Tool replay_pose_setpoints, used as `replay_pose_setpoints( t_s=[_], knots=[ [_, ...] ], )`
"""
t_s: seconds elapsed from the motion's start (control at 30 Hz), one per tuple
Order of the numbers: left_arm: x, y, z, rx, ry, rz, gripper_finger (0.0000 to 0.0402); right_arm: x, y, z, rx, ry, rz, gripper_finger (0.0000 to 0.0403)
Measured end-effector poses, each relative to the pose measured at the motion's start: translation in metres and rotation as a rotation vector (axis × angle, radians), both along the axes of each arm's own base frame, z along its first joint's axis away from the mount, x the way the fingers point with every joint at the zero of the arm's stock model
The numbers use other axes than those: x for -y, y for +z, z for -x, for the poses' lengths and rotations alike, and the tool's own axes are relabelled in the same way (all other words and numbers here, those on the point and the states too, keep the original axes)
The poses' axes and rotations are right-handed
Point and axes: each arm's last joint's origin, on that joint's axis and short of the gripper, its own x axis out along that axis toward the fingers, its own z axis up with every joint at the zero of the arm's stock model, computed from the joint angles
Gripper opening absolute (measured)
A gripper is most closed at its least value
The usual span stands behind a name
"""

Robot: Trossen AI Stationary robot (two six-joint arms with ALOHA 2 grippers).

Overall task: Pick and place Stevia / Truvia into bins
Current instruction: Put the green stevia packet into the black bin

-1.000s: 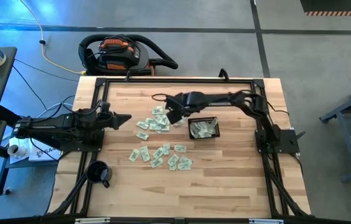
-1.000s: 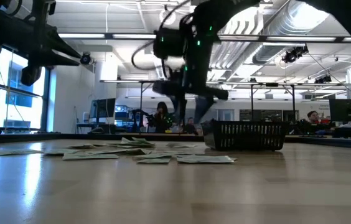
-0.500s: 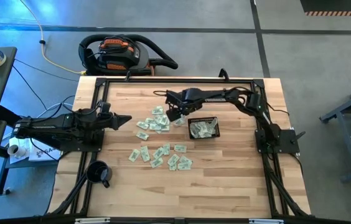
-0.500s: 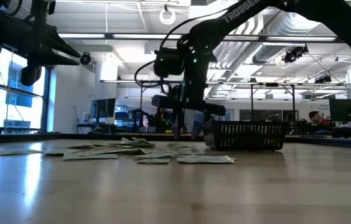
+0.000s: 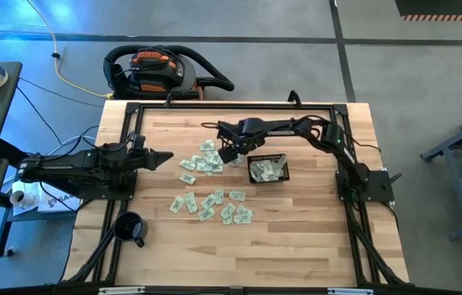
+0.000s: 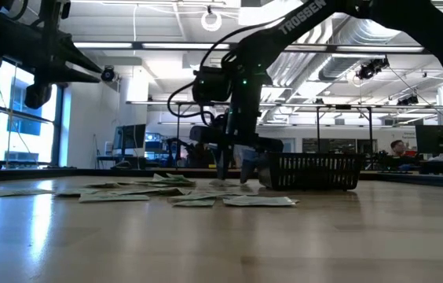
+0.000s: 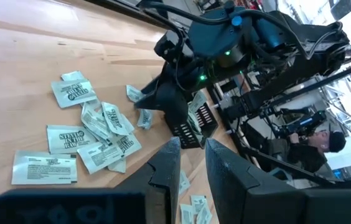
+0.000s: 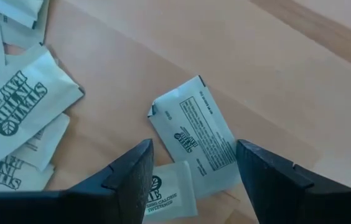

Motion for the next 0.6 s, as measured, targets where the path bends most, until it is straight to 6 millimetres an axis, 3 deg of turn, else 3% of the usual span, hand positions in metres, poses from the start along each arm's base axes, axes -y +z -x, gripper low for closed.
replay_pose_setpoints(
  t_s=[0.23,0.6],
  knots=[
    [-0.0001,-0.0005,0.0001,-0.005,0.003,-0.001,0.0111,0.0025,-0.0032,0.0047,-0.056,-0.024,0.023,0.02],
    [-0.0001,-0.0006,0.0002,-0.007,0.005,-0.003,0.0111,0.0014,-0.0077,0.0091,-0.114,-0.039,0.014,0.0073]
  ],
)
